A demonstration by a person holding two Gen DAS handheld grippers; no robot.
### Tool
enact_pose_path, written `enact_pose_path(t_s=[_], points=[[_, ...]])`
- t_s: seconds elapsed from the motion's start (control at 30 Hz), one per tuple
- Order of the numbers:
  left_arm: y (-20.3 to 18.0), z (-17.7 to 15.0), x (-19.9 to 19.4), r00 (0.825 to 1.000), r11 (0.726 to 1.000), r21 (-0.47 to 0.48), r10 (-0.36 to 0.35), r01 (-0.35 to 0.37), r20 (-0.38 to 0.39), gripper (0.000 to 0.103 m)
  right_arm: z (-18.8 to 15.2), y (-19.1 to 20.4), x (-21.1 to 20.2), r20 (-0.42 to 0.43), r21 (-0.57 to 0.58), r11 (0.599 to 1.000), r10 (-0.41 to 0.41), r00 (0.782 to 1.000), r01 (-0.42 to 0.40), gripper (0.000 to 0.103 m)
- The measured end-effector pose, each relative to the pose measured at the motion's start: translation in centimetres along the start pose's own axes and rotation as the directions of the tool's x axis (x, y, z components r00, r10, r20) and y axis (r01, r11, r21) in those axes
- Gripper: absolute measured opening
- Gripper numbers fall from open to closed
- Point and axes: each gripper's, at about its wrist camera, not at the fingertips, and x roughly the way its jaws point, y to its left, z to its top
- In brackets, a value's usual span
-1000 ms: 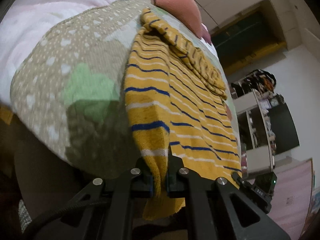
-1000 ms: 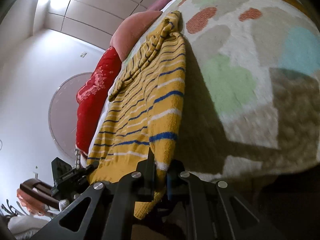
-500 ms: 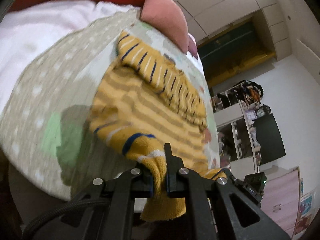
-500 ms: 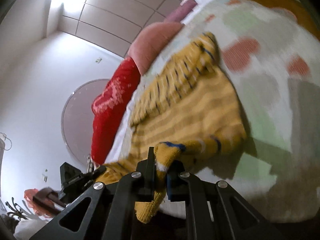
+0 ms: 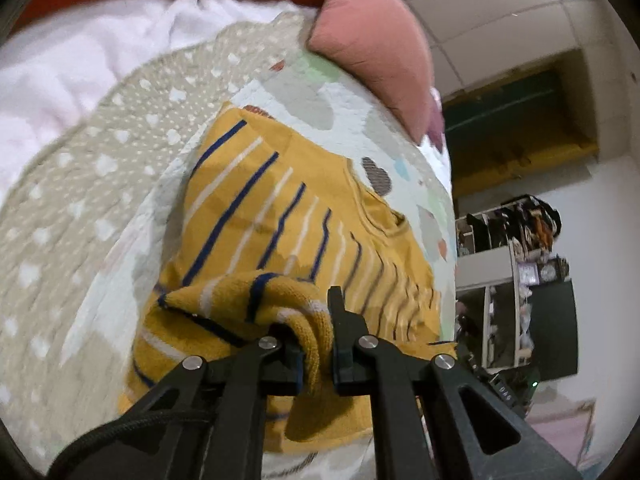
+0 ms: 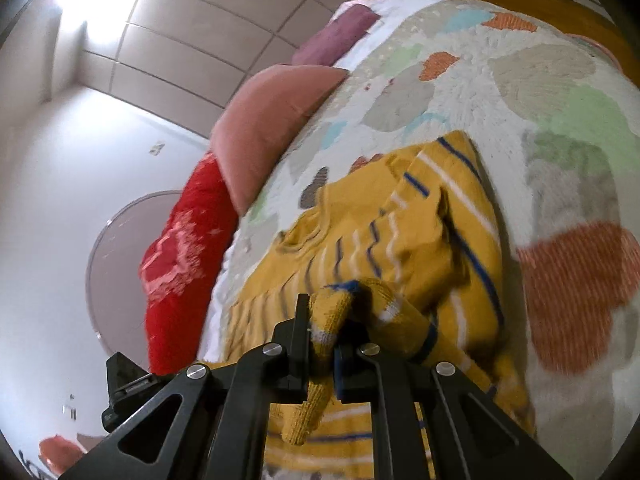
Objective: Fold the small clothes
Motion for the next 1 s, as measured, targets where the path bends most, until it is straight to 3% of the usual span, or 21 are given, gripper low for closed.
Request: enact_pose_path(t_s=[0.13,0.2,0.23,0.27,0.37,0.53,0.57,0.63,0.77,0.9,1.0], points=[[0.8,2.7,2.2,0.997,0.996,-0.058,-0.064,0.062,-0.039,0.011,1.7,-1.5,2.4,-0.022,0.067,0.998,0.003,1.000,-0.001,0.017],[1.1,3.8,2.5,0.991,0.986,-0.102,-0.135,0.132,-0.016,0.017,2.4,-2.6,3.4,-0.021,0.129,0.991,0.023,1.000,-0.020,0.048],[1.5,4.3,2.5,0.985,0.977,-0.130,-0.170,0.168,-0.001,0.023,2.8,-3.3,3.8,-0.010,0.166,0.985,0.041,0.999,-0.039,0.054],[1.8,4.7,2.6,0.980,0.967,-0.159,-0.200,0.199,0.013,0.030,3.1,-3.6,4.0,0.002,0.190,0.980,0.053,0.999,-0.052,0.058],[2.9,5.9,2.7,0.970,0.942,-0.233,-0.237,0.243,0.054,0.037,4.2,-4.4,4.5,0.039,0.230,0.971,0.055,0.998,-0.063,0.058],[3.1,7.1,1.5,0.978,0.954,-0.224,-0.184,0.202,0.096,0.038,5.6,-3.6,4.4,0.044,0.160,0.987,-0.007,0.999,0.000,0.059],[3.1,7.2,1.2,0.982,0.960,-0.215,-0.163,0.181,0.099,0.040,5.7,-3.2,3.9,0.068,0.136,0.991,-0.027,0.997,0.017,0.065],[2.7,6.7,0.4,0.990,0.978,-0.174,-0.098,0.114,0.100,0.040,5.8,-2.5,2.5,0.126,0.095,0.995,-0.051,0.991,0.040,0.074],[0.2,4.6,-0.9,0.995,1.000,0.009,-0.005,0.004,0.096,0.040,5.2,-0.3,0.0,0.162,-0.003,0.999,-0.035,0.986,0.036,0.074],[-3.1,1.9,0.2,0.997,0.977,0.209,0.037,-0.050,0.065,0.043,2.7,3.1,2.0,0.046,-0.169,0.985,-0.014,0.999,0.022,0.058],[-3.7,1.6,2.9,0.993,0.953,0.279,0.116,-0.121,0.034,0.043,0.3,4.6,5.4,-0.070,-0.250,0.968,-0.024,0.997,0.006,0.058]])
